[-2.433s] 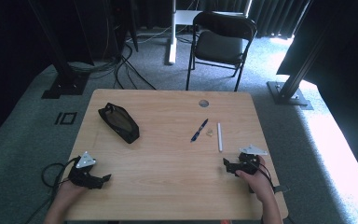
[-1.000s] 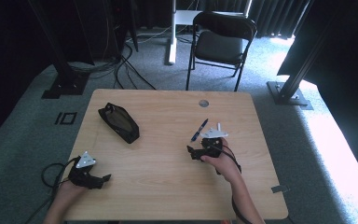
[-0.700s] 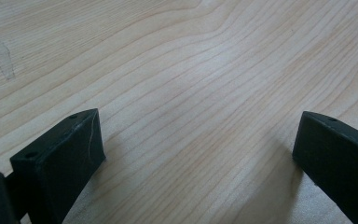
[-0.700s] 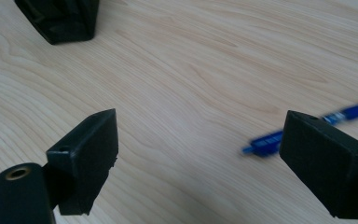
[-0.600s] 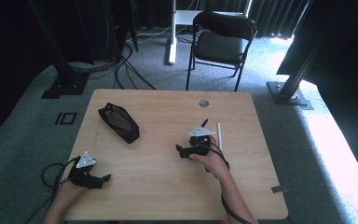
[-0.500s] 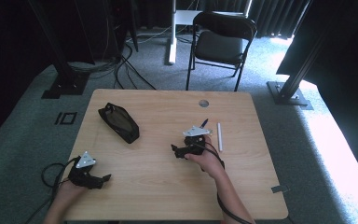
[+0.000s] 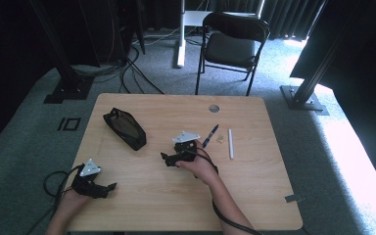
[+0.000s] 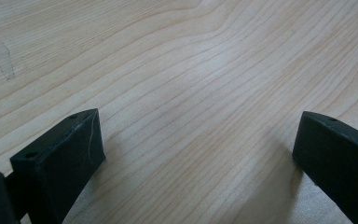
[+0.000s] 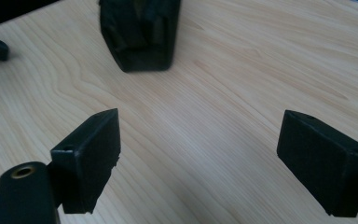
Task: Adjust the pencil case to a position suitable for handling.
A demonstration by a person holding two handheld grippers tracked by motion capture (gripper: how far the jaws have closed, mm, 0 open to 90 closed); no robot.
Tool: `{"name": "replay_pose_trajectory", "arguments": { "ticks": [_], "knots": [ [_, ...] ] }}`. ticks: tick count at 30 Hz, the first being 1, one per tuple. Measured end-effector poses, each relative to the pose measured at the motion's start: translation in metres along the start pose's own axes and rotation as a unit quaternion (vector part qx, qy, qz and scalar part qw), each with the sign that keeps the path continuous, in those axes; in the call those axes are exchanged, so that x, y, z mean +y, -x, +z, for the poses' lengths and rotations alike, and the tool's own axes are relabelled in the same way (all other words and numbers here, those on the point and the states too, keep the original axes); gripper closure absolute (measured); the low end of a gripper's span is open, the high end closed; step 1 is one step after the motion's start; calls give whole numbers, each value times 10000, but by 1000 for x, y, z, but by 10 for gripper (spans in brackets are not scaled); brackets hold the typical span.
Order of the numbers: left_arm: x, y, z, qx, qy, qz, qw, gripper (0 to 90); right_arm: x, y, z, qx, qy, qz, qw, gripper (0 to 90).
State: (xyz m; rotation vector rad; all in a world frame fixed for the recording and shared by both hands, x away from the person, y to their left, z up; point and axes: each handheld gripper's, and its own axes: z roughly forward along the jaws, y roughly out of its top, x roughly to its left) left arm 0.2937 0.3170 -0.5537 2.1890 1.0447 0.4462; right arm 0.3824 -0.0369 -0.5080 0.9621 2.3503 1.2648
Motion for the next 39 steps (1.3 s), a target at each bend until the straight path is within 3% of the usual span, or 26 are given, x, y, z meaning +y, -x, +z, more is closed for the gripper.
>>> {"name": "replay_pose_trajectory", "arguments": {
  "ticks": [12,21,29,30,39],
  "knots": [
    [0,0,0,0,0,0,10000,21,13,-18,21,289,123,-344,9989,138],
    [0,0,0,0,0,-2,10000,21,23,-28,37,485,118,-323,9982,150],
    [0,0,0,1,1,1,10000,21,32,-37,51,441,137,-395,9982,194],
    [0,0,0,0,1,0,10000,21,33,-37,53,435,147,-404,9981,239],
    [0,0,0,2,0,1,10000,21,42,-40,67,336,227,-325,9987,312]
  ]
}}
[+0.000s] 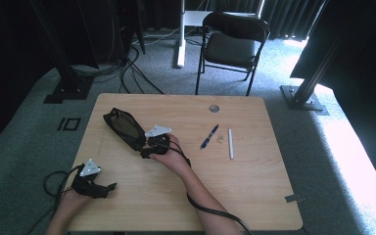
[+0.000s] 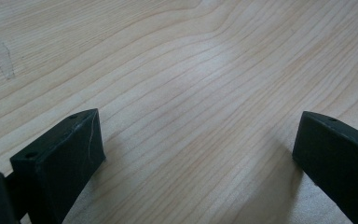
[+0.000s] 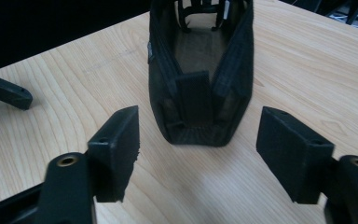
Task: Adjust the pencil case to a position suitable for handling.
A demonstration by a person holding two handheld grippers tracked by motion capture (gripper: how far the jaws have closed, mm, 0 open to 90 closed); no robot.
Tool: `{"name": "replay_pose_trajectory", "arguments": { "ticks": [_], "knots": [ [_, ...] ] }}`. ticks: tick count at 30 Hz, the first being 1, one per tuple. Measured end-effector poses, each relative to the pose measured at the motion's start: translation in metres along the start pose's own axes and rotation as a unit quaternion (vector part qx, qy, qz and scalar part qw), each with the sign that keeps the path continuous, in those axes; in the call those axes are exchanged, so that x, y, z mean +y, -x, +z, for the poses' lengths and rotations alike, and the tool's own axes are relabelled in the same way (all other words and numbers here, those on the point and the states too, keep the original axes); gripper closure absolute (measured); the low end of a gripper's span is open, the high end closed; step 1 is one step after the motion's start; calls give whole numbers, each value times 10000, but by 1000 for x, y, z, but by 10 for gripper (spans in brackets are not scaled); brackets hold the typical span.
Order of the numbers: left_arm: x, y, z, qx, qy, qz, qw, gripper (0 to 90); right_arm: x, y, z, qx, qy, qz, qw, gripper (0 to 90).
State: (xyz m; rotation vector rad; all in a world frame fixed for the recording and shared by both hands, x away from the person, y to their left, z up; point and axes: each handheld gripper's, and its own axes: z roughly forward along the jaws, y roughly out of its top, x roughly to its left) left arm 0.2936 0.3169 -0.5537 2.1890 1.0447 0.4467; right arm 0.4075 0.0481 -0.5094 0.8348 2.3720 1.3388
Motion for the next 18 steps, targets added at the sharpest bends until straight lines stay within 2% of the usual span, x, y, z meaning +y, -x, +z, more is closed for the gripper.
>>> {"name": "replay_pose_trajectory", "arguments": {
  "ticks": [5,7,12,14,18],
  "knots": [
    [0,0,0,0,1,-1,10000,21,7,-4,8,-47,-45,-43,10000,410],
    [0,0,0,-1,0,-2,10000,21,9,-4,11,-2,-96,3,10000,456],
    [0,0,0,-2,-1,-1,10000,21,12,-3,15,-72,-137,173,9997,550],
    [0,0,0,-3,1,-2,10000,21,12,-2,16,-42,-204,166,9996,625],
    [0,0,0,-2,1,-2,10000,21,11,-1,14,-53,-223,209,9995,696]
  ]
}}
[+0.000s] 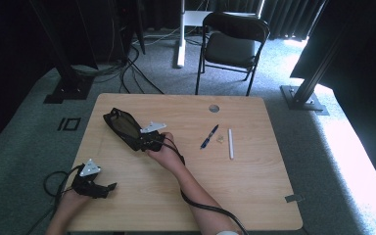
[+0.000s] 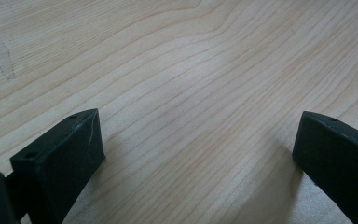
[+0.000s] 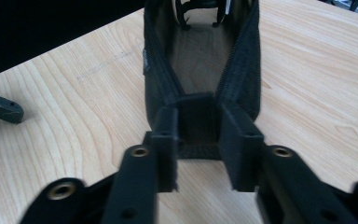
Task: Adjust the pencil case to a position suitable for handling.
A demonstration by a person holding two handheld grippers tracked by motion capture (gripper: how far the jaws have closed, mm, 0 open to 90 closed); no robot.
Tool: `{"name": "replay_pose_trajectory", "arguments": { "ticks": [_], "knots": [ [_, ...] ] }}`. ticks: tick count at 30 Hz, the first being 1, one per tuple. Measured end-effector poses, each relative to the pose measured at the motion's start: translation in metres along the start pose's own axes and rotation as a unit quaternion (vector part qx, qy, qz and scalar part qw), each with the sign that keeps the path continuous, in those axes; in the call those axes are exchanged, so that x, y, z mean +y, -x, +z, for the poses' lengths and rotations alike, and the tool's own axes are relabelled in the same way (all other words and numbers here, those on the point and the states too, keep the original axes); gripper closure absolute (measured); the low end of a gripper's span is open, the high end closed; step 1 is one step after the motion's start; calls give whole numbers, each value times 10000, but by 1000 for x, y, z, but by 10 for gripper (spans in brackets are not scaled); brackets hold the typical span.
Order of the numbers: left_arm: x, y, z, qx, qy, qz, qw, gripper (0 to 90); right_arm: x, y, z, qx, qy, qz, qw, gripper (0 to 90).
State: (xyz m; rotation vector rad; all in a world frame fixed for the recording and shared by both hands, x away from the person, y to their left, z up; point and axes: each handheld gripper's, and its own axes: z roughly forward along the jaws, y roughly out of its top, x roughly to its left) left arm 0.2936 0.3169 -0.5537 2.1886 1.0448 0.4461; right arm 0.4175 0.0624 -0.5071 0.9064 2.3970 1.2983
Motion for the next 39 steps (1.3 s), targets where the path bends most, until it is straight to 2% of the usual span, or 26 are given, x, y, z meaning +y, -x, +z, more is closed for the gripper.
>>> {"name": "replay_pose_trajectory", "arguments": {
  "ticks": [2,7,11,22,32,39],
  "knots": [
    [0,0,0,0,0,1,10000,21,-1,0,-2,13,-35,-24,10000,723],
    [0,0,0,2,0,2,10000,21,-6,3,-9,19,-104,-99,9999,727],
    [0,0,0,2,-1,1,10000,21,-11,6,-18,77,-95,-68,9999,727],
    [0,0,0,1,-2,2,10000,21,-27,20,-48,60,-150,-80,9998,730],
    [0,0,0,2,-4,3,10000,21,-51,32,-80,-18,-175,-104,9998,730],
    [0,0,0,2,-3,3,10000,21,-67,33,-103,-59,-202,-101,9997,731]
  ]
}}
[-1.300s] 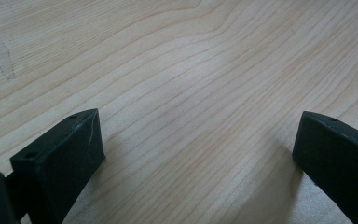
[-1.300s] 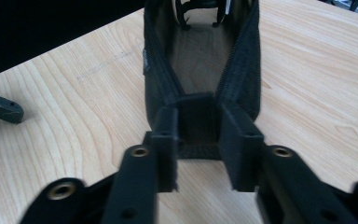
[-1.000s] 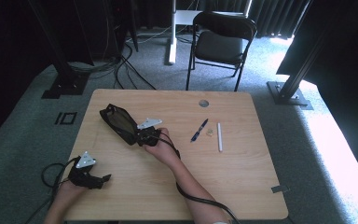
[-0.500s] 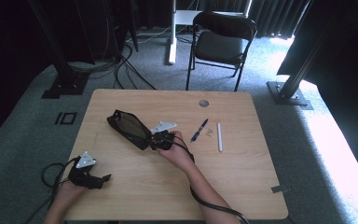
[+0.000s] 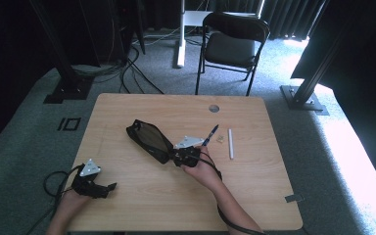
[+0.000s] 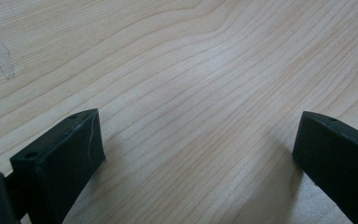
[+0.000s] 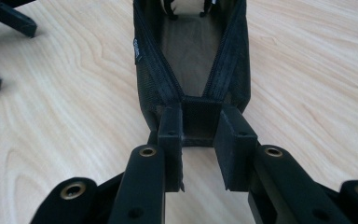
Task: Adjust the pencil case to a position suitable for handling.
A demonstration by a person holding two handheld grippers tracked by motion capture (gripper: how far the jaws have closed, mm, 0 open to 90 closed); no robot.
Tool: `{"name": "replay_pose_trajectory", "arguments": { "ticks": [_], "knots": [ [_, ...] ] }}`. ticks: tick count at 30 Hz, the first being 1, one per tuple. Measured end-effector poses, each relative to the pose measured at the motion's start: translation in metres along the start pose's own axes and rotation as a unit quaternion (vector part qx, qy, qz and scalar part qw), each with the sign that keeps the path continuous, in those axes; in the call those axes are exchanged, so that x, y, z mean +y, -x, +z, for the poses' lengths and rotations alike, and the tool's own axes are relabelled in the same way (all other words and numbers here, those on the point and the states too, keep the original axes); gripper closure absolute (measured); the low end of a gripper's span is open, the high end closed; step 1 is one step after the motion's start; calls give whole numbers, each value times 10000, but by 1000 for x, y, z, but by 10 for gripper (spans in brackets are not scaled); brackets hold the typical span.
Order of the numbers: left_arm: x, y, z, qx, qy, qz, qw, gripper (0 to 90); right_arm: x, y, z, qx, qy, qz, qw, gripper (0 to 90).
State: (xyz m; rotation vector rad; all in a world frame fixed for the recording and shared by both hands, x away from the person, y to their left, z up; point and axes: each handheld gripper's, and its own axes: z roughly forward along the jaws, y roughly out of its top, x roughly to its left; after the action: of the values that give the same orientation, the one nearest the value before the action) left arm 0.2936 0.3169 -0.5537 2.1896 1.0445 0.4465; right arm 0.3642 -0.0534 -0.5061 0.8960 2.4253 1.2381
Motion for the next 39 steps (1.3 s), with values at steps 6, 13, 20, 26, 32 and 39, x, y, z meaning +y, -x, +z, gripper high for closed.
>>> {"name": "replay_pose_trajectory", "arguments": {
  "ticks": [6,13,20,26,32,39],
  "knots": [
    [0,0,0,0,0,0,10000,21,-18,1,-22,-97,-13,-17,10000,730],
    [0,0,0,0,-1,-1,10000,21,-36,9,-43,-131,157,189,9996,731],
    [0,0,0,0,0,0,10000,21,-55,15,-69,-278,105,228,9993,731],
    [0,0,0,20,-5,-17,10000,21,-71,15,-90,-353,67,295,9989,730],
    [0,1,0,28,-8,-35,10000,21,-87,19,-111,-458,70,386,9982,731],
    [0,0,0,29,-2,-24,10000,21,-103,23,-131,-556,97,545,9969,731]
  ]
}}
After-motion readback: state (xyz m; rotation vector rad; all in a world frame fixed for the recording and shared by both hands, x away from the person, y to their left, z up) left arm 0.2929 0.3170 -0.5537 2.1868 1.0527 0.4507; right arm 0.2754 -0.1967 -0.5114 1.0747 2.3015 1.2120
